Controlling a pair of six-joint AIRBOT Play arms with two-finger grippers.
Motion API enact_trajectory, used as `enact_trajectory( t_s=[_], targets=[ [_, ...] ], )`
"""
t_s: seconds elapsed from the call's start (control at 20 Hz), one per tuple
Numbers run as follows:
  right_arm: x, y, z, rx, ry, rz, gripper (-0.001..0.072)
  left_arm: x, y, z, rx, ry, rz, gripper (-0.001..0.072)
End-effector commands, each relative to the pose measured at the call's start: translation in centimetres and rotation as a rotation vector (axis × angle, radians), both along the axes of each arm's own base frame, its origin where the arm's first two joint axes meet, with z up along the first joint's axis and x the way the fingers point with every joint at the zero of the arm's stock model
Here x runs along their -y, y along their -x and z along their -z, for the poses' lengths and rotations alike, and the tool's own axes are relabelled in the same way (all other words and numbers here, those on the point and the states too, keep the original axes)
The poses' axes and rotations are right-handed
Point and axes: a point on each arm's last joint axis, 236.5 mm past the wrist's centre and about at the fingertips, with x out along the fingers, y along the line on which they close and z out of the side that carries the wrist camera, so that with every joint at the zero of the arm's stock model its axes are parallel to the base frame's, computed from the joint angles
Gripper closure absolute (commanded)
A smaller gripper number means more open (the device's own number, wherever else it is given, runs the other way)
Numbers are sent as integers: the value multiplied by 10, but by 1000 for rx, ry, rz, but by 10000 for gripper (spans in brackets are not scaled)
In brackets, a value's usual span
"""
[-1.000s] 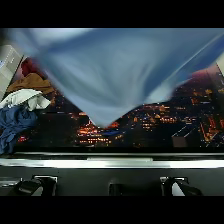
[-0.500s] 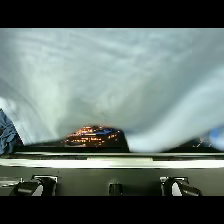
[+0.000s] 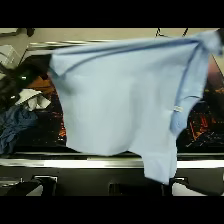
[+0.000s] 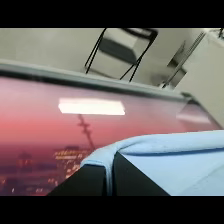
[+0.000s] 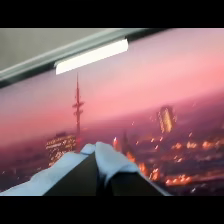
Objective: Fold the clothes and pants, and hang the long-sleeved shirts on hangers.
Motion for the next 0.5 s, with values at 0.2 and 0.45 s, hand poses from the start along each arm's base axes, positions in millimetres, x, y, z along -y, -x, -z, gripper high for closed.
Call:
enact_trajectory(
  t_s=[0.2,0.45],
  targets=[
    [-96,-33,241,-638,-504,-204,667,7,-41,205,-473,105,-39,681],
    [-90,-29,250,-659,-461,-228,433,21,-10,216,-641,194,136,476]
  ],
)
